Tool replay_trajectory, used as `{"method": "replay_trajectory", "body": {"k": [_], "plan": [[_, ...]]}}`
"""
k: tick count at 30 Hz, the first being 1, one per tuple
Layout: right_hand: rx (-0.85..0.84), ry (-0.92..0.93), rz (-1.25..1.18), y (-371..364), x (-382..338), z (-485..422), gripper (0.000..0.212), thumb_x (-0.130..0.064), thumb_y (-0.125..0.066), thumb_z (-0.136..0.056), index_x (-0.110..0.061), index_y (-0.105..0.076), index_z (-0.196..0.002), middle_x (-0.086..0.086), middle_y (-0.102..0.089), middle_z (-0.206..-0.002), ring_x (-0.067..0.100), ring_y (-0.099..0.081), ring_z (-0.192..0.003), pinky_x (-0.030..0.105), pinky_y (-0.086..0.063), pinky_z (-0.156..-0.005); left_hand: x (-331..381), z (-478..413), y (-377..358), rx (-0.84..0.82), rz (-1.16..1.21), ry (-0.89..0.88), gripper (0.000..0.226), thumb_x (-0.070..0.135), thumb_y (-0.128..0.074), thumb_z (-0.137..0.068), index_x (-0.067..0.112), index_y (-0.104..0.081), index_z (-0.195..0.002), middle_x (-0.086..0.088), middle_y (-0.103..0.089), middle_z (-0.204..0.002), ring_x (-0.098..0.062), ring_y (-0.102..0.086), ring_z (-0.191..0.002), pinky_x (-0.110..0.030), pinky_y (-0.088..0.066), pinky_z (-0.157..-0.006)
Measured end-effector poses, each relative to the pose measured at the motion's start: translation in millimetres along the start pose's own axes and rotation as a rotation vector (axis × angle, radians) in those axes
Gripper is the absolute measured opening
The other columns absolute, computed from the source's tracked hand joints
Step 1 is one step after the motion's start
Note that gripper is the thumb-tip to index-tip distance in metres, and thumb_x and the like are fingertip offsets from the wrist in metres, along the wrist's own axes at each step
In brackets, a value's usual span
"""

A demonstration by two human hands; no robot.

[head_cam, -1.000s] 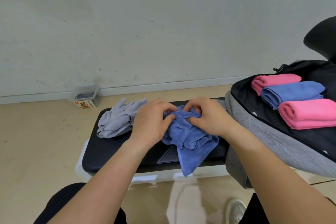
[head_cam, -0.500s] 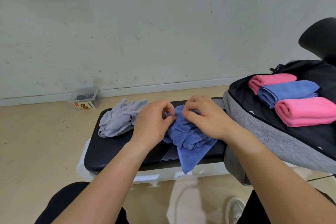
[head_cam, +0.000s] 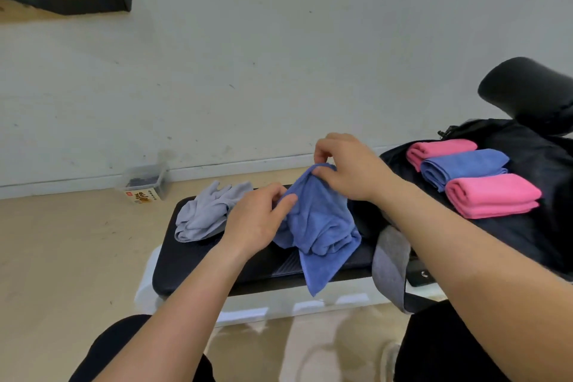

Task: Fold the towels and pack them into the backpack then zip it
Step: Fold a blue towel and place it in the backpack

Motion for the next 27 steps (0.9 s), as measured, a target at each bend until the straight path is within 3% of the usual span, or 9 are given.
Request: {"method": "replay_trajectory", "body": {"k": [4,8,18,22,25,27], "plan": [[0.098,-0.013,0.099,49,-14,-26,0.010,-0.025,-0.061,-0.086,-0.019,-0.055,-0.081,0.000,-0.055,-0.085,0.026,-0.053,-0.083,0.044,-0.049,-0.077,16,1,19,0.025,0.000,-0.011,0.031,0.041,-0.044,-0.102,0.022,-0.050,-0.078,0.008,-0.052,-0.065,-0.014,-0.051,-0.065,-0.039,-0.040,-0.064],[0.223,-0.087,0.102,92,-24,-44,0.009,-0.021,-0.055,-0.088,-0.015,-0.052,-0.081,0.001,-0.054,-0.085,0.025,-0.051,-0.080,0.035,-0.042,-0.066,25,-1,46,0.052,-0.067,0.014,0.029,0.039,-0.044,-0.102,0.018,-0.052,-0.085,0.007,-0.052,-0.067,-0.016,-0.049,-0.065,-0.036,-0.035,-0.060],[0.433,-0.324,0.043,142,-13,-48,0.009,-0.021,-0.050,-0.093,-0.013,-0.050,-0.087,0.008,-0.058,-0.094,0.027,-0.052,-0.083,0.033,-0.037,-0.066,-13,-10,117,0.054,-0.180,0.147,0.029,0.035,-0.048,-0.101,0.020,-0.057,-0.078,0.003,-0.061,-0.077,-0.023,-0.058,-0.079,-0.037,-0.042,-0.068],[0.353,-0.382,0.041,119,-8,-34,0.009,-0.022,-0.054,-0.090,-0.015,-0.053,-0.085,0.004,-0.059,-0.086,0.026,-0.053,-0.079,0.030,-0.038,-0.063,-26,-3,133,0.199,-0.064,0.139,0.019,0.031,-0.052,-0.099,0.025,-0.056,-0.081,0.001,-0.063,-0.076,-0.023,-0.057,-0.074,-0.036,-0.043,-0.068],[0.128,-0.235,-0.079,83,-28,-24,0.008,-0.023,-0.065,-0.085,-0.019,-0.058,-0.083,-0.004,-0.059,-0.074,0.018,-0.055,-0.071,0.026,-0.038,-0.058,-1,-6,122,0.227,0.035,0.031,0.014,0.030,-0.057,-0.096,0.025,-0.061,-0.084,-0.001,-0.063,-0.068,-0.017,-0.055,-0.064,-0.033,-0.043,-0.064],[-0.030,-0.115,-0.136,57,-48,-19,0.013,-0.021,-0.072,-0.081,-0.020,-0.062,-0.090,-0.004,-0.061,-0.072,0.014,-0.055,-0.068,0.026,-0.040,-0.062,24,-11,109,0.200,0.078,-0.061,0.012,0.030,-0.059,-0.095,0.027,-0.065,-0.084,0.000,-0.064,-0.068,-0.014,-0.055,-0.063,-0.032,-0.045,-0.066]]}}
Point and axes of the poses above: each hand's wrist, its own z-axis away from the middle knuckle, its own y-axis out of the back of the hand, x = y × z, the point moved 3 cm from there along -z, towards the middle knuckle
